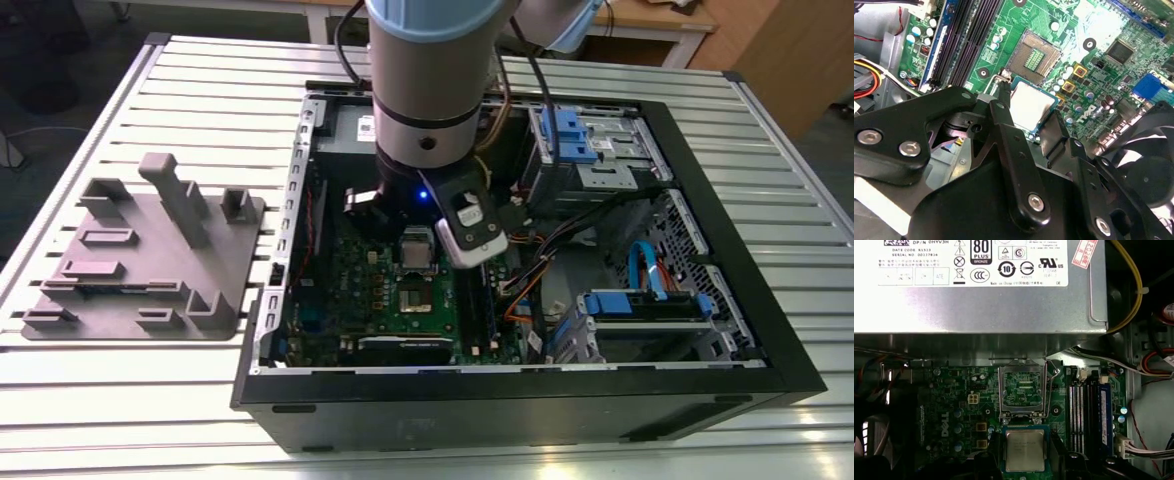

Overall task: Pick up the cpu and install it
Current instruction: 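Place the cpu into insertion slot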

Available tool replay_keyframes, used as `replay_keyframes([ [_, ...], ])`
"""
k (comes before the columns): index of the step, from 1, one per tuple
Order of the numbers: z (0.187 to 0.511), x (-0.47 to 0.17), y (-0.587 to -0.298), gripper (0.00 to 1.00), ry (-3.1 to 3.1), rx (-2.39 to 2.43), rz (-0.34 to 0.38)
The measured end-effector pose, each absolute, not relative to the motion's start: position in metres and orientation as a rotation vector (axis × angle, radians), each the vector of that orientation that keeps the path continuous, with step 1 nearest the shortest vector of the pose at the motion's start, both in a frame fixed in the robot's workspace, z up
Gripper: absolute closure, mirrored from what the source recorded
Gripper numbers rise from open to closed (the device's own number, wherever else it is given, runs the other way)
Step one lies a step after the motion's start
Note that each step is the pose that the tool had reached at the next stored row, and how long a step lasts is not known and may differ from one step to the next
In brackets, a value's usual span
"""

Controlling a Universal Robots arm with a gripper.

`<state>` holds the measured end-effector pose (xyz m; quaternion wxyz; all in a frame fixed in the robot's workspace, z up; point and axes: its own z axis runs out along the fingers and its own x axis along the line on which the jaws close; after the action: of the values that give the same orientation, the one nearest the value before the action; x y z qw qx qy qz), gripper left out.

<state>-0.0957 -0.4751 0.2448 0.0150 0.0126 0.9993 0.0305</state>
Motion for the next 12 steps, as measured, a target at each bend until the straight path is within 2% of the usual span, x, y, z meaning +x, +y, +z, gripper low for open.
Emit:
replay_keyframes([
  [12, 0.231, -0.096, -0.485, 0.53, 3.117, 0.039, 0.080],
])
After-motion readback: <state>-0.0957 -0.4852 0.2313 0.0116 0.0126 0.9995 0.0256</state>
